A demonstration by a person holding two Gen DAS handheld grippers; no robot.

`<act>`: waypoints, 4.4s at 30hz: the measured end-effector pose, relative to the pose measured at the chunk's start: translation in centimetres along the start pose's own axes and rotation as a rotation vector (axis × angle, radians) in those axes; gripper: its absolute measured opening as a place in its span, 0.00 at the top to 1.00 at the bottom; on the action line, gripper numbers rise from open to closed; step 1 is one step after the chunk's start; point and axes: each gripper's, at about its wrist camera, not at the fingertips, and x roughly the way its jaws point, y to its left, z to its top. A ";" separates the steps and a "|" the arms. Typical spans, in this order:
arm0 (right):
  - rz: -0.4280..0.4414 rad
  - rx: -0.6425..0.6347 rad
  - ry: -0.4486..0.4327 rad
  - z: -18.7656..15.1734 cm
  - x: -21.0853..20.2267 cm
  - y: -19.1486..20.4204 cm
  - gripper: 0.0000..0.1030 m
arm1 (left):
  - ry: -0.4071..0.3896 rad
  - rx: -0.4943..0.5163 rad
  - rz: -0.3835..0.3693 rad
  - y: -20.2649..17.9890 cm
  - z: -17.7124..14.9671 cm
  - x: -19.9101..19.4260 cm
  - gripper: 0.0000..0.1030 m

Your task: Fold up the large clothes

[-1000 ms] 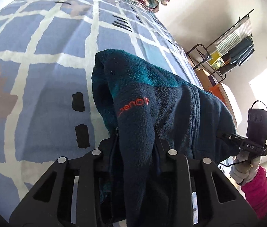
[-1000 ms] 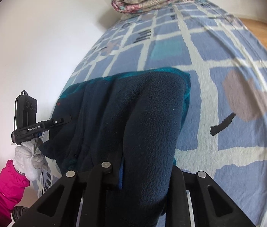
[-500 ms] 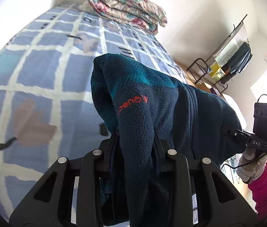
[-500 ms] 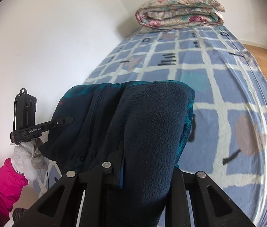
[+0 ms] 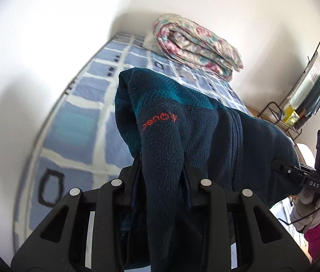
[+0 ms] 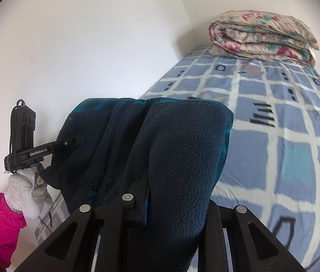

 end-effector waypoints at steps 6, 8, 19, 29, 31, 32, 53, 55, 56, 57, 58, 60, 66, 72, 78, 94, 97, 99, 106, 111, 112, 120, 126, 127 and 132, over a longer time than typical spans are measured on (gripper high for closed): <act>0.009 0.004 -0.037 3.7 5.6 1.3 0.83 | -0.047 0.003 0.071 4.5 4.4 3.0 0.72; 0.003 -0.003 -0.040 4.7 8.2 1.7 0.83 | -0.054 -0.009 0.101 6.0 5.3 4.4 0.72; 0.001 0.033 -0.062 7.2 18.9 2.0 0.83 | -0.051 0.008 0.321 11.3 6.9 12.6 0.72; -0.161 0.100 0.134 5.4 24.8 -1.6 0.53 | 0.009 0.162 0.687 11.4 4.8 17.5 0.57; -0.177 0.087 0.128 5.3 24.4 -1.6 0.46 | 0.004 0.173 0.701 11.0 4.6 17.1 0.56; -0.183 0.084 0.131 5.4 24.1 -1.5 0.46 | 0.002 0.169 0.691 10.8 4.6 16.7 0.56; -0.148 -0.029 -0.129 5.7 -5.7 8.2 0.46 | -0.210 0.126 0.453 -6.9 2.9 -12.1 0.56; -0.155 -0.052 -0.164 5.2 -9.9 9.3 0.46 | -0.247 0.154 0.442 -10.3 1.7 -16.9 0.56; -0.169 -0.069 -0.182 4.7 -12.5 10.3 0.46 | -0.264 0.170 0.436 -11.9 1.1 -19.0 0.56; -0.179 -0.079 -0.197 4.3 -14.6 11.0 0.46 | -0.279 0.184 0.434 -13.5 0.4 -21.0 0.56; -0.182 -0.089 -0.212 3.8 -16.7 11.7 0.46 | -0.292 0.193 0.427 -14.8 -0.3 -22.9 0.56; -0.192 -0.107 -0.243 2.6 -21.2 13.2 0.46 | -0.319 0.212 0.405 -17.5 -1.7 -26.3 0.56; -0.193 -0.138 -0.320 -2.2 -33.4 16.9 0.46 | -0.395 0.294 0.358 -25.8 -7.3 -36.6 0.52; -0.196 -0.134 -0.375 -7.9 -43.4 18.7 0.46 | -0.434 0.370 0.311 -32.0 -13.2 -44.3 0.45; -0.228 -0.123 -0.429 -12.6 -50.8 18.6 0.44 | -0.460 0.422 0.269 -35.7 -18.4 -49.7 0.32; -0.378 -0.083 -0.381 -22.8 -47.1 12.6 0.27 | -0.384 0.402 0.211 -34.4 -27.0 -41.8 0.00; -0.402 -0.064 -0.375 -23.9 -45.4 11.5 0.23 | -0.364 0.405 0.225 -33.9 -27.2 -39.1 0.00; -0.402 -0.049 -0.365 -24.4 -44.2 10.7 0.21 | -0.359 0.402 0.224 -33.7 -27.7 -37.6 0.00; -0.419 -0.035 -0.308 -25.4 -39.5 8.6 0.18 | -0.297 0.343 0.202 -31.8 -28.9 -31.8 0.00; -0.434 -0.035 -0.294 -26.1 -36.9 7.6 0.17 | -0.254 0.305 0.222 -29.6 -29.1 -28.3 0.00; -0.437 -0.030 -0.292 -26.2 -36.4 7.4 0.17 | -0.249 0.294 0.227 -29.1 -29.0 -27.7 0.00; -0.451 -0.008 -0.275 -27.3 -33.0 6.2 0.10 | -0.228 0.288 0.258 -27.6 -28.8 -25.2 0.00; -0.466 -0.021 -0.276 -27.2 -32.1 6.1 0.01 | -0.218 0.284 0.274 -26.9 -28.7 -24.1 0.00; -0.463 -0.020 -0.277 -27.1 -32.1 6.1 0.01 | -0.217 0.280 0.280 -26.8 -28.7 -24.0 0.00; -0.473 -0.001 -0.283 -27.2 -32.0 6.0 0.00 | -0.205 0.275 0.313 -26.3 -28.8 -23.4 0.00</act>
